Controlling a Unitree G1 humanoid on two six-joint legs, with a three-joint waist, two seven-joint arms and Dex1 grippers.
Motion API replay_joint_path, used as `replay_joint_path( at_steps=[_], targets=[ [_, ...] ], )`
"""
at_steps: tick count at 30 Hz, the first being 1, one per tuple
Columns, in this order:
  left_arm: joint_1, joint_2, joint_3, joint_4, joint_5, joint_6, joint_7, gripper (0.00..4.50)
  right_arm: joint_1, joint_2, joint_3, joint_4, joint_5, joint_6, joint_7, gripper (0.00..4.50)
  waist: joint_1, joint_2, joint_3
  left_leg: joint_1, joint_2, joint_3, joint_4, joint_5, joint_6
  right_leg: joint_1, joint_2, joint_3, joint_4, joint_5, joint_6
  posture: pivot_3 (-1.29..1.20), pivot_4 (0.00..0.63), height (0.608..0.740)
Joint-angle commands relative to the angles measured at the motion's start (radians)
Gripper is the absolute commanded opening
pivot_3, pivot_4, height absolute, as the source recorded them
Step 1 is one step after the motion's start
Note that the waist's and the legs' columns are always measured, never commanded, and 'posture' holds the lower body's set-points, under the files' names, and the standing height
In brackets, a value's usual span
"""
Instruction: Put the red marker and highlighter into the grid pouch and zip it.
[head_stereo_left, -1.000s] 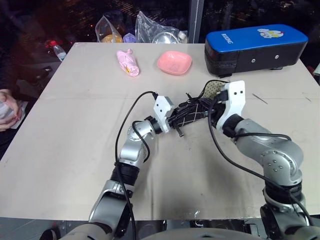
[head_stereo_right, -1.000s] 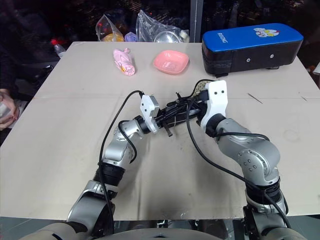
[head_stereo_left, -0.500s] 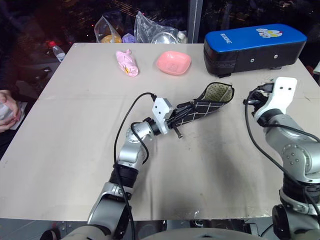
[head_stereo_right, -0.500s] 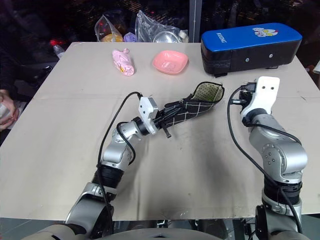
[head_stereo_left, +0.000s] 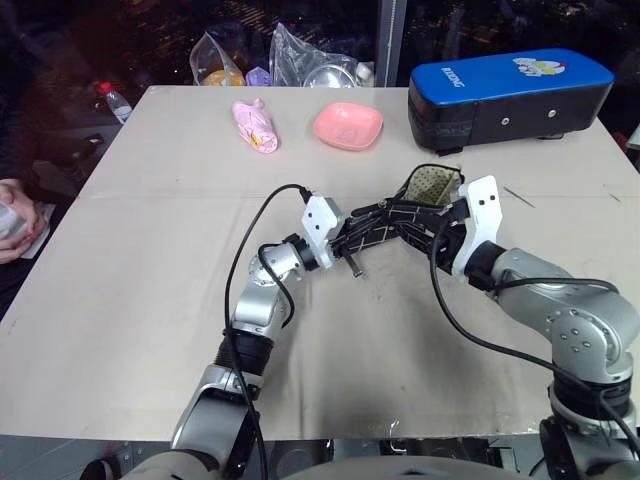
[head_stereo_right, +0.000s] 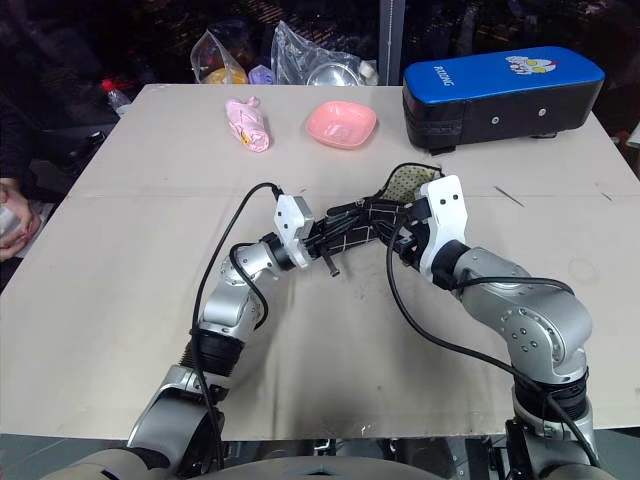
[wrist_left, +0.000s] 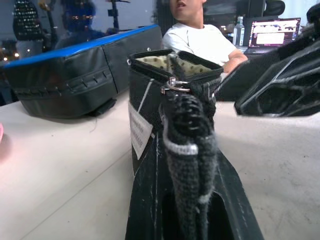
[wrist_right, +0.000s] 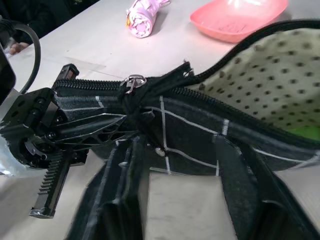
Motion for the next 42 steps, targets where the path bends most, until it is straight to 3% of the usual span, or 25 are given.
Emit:
replay_joint_path(
  at_steps=[1,7,16,19,21,22,34,42],
  targets=[
    [-0.004,0.001,-0.006,-0.049,0.008,-0.023,-0.003,0.0,-0.019,0.081,-0.014,-0.022,0.043,0.019,-0.049,1.83,-0.002,0.0,0.0,0.0,0.0,0.0,0.0,0.0,0.0,0.0,0.0,0.0,0.0,0.0,0.0,0.0,0.15,0.716],
    [-0.006,-0.001,-0.01,-0.049,0.013,-0.026,-0.011,0.0,-0.035,0.184,-0.037,0.007,0.042,0.022,-0.111,1.83,-0.001,0.0,0.0,0.0,0.0,0.0,0.0,0.0,0.0,0.0,-0.001,0.0,0.0,0.0,0.0,0.0,0.15,0.716],
    [0.003,0.01,-0.028,-0.053,0.029,-0.043,-0.031,0.0,-0.056,0.159,-0.011,0.039,-0.032,-0.008,-0.111,1.83,-0.001,0.0,0.0,0.0,0.0,0.0,0.0,0.0,0.0,0.0,0.0,0.0,0.0,0.0,0.0,0.0,0.15,0.716],
    [0.003,0.01,-0.028,-0.051,0.03,-0.045,-0.028,0.0,-0.055,0.155,-0.002,0.041,-0.052,-0.017,-0.108,1.08,-0.001,0.0,0.0,0.0,0.0,0.0,0.0,0.0,0.0,0.0,0.0,0.0,0.0,0.0,0.0,0.0,0.15,0.716],
    [0.004,0.01,-0.028,-0.052,0.03,-0.045,-0.026,0.0,-0.055,0.147,0.007,0.041,-0.068,-0.022,-0.106,0.22,-0.001,0.0,0.0,0.0,0.0,0.0,0.0,0.0,0.0,0.0,0.0,0.0,0.0,0.0,0.0,0.0,0.15,0.716],
    [0.005,0.009,-0.028,-0.054,0.03,-0.045,-0.024,0.0,-0.054,0.141,0.014,0.039,-0.076,-0.023,-0.103,0.1,-0.001,0.0,0.0,0.0,0.0,0.0,0.0,0.0,0.0,0.0,0.0,0.0,0.0,0.0,0.0,0.0,0.15,0.716],
    [0.003,0.009,-0.014,-0.04,0.034,-0.057,0.002,0.0,-0.054,0.146,-0.009,0.011,-0.217,-0.087,-0.194,0.1,-0.001,0.0,0.0,0.0,0.0,0.0,0.0,0.0,0.0,0.0,0.0,0.0,0.001,0.0,0.0,0.0,0.15,0.716],
    [-0.005,0.004,-0.009,-0.024,0.046,-0.083,0.026,0.0,-0.034,0.269,-0.103,0.011,-0.294,-0.159,-0.332,0.1,-0.001,0.0,0.0,0.0,0.0,0.0,0.0,0.0,0.0,0.0,0.0,0.0,0.001,0.0,0.0,0.0,0.15,0.716]
  ],
)
